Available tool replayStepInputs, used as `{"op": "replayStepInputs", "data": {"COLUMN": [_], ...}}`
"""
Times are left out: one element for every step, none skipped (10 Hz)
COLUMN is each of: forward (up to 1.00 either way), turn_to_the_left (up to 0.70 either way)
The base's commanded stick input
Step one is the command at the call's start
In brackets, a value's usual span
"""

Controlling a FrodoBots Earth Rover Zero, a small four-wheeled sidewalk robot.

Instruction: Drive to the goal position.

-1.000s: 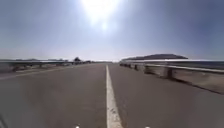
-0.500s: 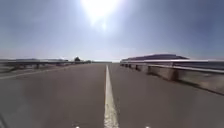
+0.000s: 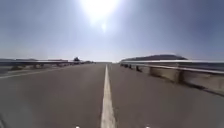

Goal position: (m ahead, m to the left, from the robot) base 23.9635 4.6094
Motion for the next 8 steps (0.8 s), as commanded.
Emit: {"op": "replayStepInputs", "data": {"forward": [0.70,0.70,0.70,0.70,0.70,0.70,0.70,0.70], "turn_to_the_left": [0.00,0.00,0.00,0.00,0.00,0.00,0.00,0.00]}}
